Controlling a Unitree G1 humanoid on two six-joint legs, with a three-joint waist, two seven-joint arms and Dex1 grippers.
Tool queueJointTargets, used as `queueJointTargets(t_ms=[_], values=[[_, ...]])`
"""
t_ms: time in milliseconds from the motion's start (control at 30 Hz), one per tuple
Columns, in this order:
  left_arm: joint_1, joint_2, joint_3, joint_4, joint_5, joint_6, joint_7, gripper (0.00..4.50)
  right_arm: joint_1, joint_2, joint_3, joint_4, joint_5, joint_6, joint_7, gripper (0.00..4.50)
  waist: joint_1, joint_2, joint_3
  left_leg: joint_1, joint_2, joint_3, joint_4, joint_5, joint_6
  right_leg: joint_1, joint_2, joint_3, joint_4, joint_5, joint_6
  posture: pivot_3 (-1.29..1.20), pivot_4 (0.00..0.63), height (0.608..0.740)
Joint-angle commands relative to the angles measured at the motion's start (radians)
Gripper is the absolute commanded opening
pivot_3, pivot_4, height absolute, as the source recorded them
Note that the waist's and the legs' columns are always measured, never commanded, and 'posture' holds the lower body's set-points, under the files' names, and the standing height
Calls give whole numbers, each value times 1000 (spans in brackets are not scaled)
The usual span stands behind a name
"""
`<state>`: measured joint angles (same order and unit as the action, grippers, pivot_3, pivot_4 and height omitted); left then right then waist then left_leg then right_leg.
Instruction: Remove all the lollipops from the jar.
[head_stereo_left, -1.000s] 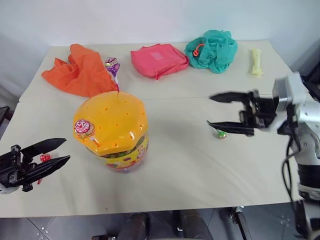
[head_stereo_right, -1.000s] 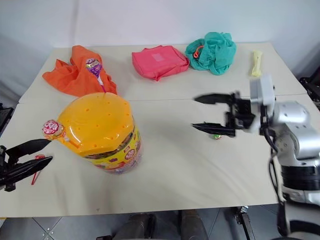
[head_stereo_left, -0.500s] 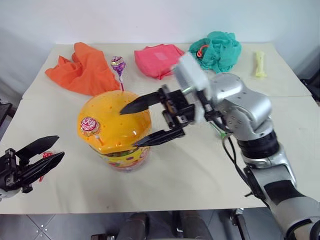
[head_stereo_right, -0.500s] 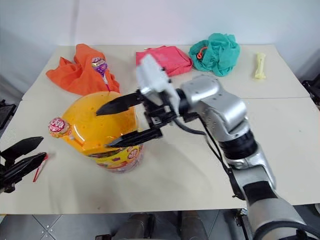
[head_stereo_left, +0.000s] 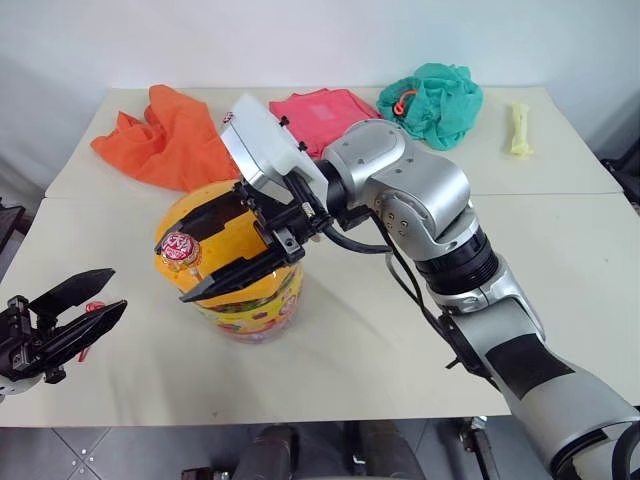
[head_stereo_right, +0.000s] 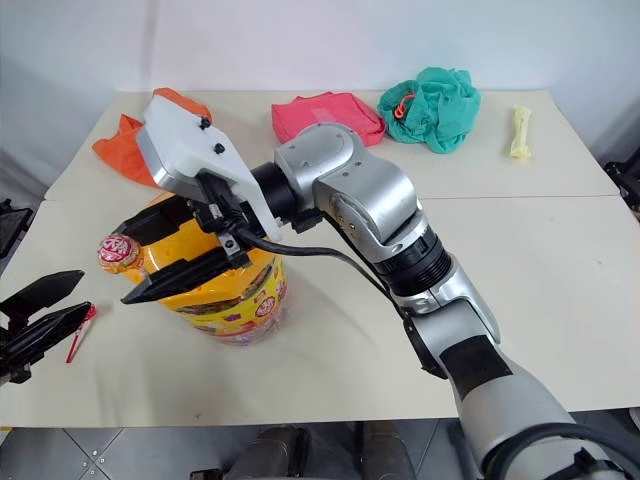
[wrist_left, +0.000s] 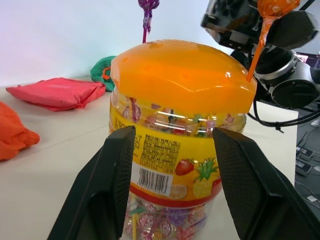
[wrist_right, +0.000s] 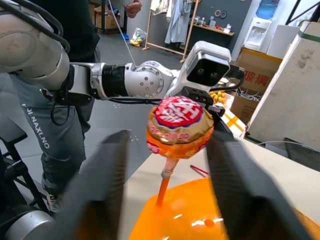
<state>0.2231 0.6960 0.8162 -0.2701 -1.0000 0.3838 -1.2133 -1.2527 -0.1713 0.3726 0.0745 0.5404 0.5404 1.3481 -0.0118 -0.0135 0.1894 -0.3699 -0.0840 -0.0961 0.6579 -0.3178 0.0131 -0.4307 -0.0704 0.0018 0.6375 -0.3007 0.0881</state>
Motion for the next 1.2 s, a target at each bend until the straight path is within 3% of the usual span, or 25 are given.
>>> queueJointTargets(t_ms=[33,100,133,233,433,533,667,867,933,1000,1200], values=[[-11,12,28,-80,-66,8,31,2605,-13,8,-14,-8,-16,-39,23,797,-3,0,0,0,0,0,0,0,0,0,0,0,0,0,0,0,150,740],[-19,15,33,-98,-86,14,49,2605,-13,12,-22,4,-23,-49,24,122,-5,0,0,0,0,0,0,0,0,0,0,0,0,0,0,0,150,740],[-23,17,35,-107,-96,16,55,2605,-11,15,-27,11,-25,-61,25,50,-8,0,0,0,0,0,0,0,0,0,0,0,0,0,0,0,150,740],[-34,26,33,-130,-119,25,75,2605,-6,44,-71,36,3,-94,15,50,-16,0,0,0,0,0,0,0,0,0,0,0,0,0,0,0,150,740],[-56,64,19,-186,-175,60,96,2605,1,69,-342,81,251,-46,5,50,-17,0,0,0,1,0,-1,0,-1,0,1,0,1,0,0,0,150,740],[-75,88,1,-212,-176,64,95,2605,-2,-70,-443,114,264,10,-20,50,-13,0,0,0,1,-1,-1,0,-1,1,1,0,0,0,0,0,150,740],[-61,105,14,-213,-159,63,76,2605,83,-349,-438,151,141,17,32,50,2,0,0,-1,0,-1,0,-2,2,1,0,0,-3,0,0,0,150,740],[-28,130,-5,-203,-108,51,3,2605,354,-800,-303,328,-252,-221,76,50,10,2,1,-1,1,2,-5,-2,2,0,1,1,-9,0,0,0,150,740],[-35,134,-17,-197,-101,50,-7,2605,427,-880,-269,398,-368,-344,37,50,10,4,3,-1,1,4,-7,-2,2,-1,1,2,-10,0,0,0,150,740],[-34,155,-30,-164,-92,70,-31,2605,476,-929,-241,516,-497,-394,-111,50,6,6,3,-1,2,7,-7,-2,2,-2,1,3,-9,0,0,0,150,740],[-42,167,-43,-136,-83,72,-64,2605,587,-925,-256,615,-540,-446,-150,50,-8,8,4,3,8,21,-5,-2,2,-1,2,3,-8,1,-2,0,150,740]])
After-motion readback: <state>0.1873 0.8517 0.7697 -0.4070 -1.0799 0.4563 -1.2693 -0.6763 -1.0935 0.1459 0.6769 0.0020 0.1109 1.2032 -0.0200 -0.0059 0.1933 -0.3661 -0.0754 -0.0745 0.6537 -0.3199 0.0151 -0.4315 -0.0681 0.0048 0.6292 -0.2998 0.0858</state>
